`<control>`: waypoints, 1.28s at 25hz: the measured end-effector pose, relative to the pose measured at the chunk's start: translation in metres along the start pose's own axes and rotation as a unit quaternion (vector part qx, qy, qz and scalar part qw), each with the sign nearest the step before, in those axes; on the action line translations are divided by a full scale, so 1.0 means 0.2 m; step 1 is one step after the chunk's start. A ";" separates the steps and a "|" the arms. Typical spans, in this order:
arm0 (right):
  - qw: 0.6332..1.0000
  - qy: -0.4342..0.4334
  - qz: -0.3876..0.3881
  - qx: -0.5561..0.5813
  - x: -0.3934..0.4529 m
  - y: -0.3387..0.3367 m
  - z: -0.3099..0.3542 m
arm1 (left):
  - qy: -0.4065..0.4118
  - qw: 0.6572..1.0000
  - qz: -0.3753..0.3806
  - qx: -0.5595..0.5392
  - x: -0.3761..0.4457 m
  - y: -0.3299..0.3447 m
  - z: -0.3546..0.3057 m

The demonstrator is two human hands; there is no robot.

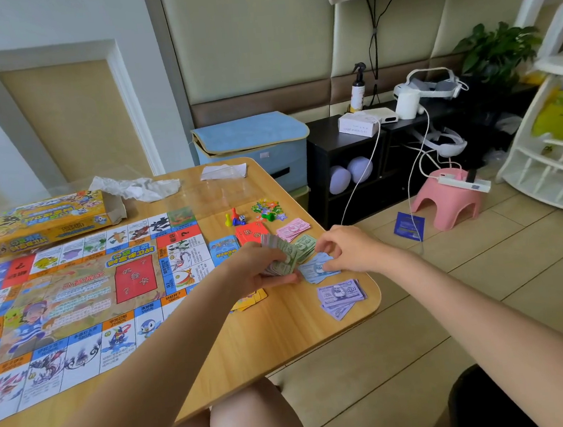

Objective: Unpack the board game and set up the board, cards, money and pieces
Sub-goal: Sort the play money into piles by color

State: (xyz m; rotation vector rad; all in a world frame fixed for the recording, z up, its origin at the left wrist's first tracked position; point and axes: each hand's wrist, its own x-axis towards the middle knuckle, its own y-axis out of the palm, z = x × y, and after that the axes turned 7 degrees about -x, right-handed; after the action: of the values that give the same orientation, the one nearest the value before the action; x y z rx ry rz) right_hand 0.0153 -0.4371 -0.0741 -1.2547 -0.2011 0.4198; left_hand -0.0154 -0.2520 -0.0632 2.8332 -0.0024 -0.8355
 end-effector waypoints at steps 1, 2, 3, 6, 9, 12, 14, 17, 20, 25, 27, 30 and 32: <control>1.000 0.005 -0.017 0.012 0.01 -0.02 0.00 | 0.009 1.000 0.002 -0.006 0.00 -0.01 0.00; 0.998 0.012 -0.038 0.052 0.02 -0.04 0.01 | 0.020 1.000 0.007 -0.012 0.00 -0.02 0.00; 0.991 0.018 -0.053 0.120 0.03 -0.05 0.02 | 0.031 0.999 0.014 -0.013 -0.01 -0.03 0.00; 0.962 0.018 -0.025 0.271 0.06 -0.07 0.08 | 0.049 0.998 0.047 0.011 -0.04 -0.02 0.00; 0.960 0.021 -0.022 0.279 0.08 -0.06 0.11 | 0.052 0.995 0.074 -0.041 -0.05 -0.03 -0.02; 0.948 0.024 -0.032 0.314 0.09 -0.07 0.13 | 0.062 0.992 0.063 -0.086 -0.03 -0.07 -0.03; 0.944 0.019 -0.023 0.329 0.10 -0.09 0.13 | 0.075 0.994 0.047 -0.057 -0.01 -0.09 -0.03; 0.945 0.014 -0.010 0.326 0.12 -0.08 0.13 | 0.086 0.996 0.034 -0.017 0.01 -0.10 -0.04; 0.954 0.023 -0.014 0.300 0.15 -0.09 0.14 | 0.092 0.995 0.035 -0.025 0.03 -0.11 -0.04; 0.932 0.115 -0.120 0.323 0.20 -0.11 0.04 | 0.077 0.994 0.003 -0.076 0.05 -0.18 -0.04; 0.944 0.135 -0.104 0.283 0.21 -0.05 0.02 | 0.048 0.996 -0.009 -0.079 0.07 -0.17 -0.02; 0.981 0.130 -0.086 0.117 0.22 0.04 0.02 | 0.010 0.995 0.002 -0.098 0.07 -0.11 -0.01; 0.985 0.129 -0.103 0.041 0.21 0.06 0.03 | -0.004 0.995 -0.003 -0.103 0.08 -0.08 -0.02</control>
State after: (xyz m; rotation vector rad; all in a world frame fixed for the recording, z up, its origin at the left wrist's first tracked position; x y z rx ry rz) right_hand 0.0484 -0.4121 -0.0873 -1.1814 -0.0901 0.0844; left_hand -0.0011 -0.2374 -0.0714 2.6384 0.0861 -0.7977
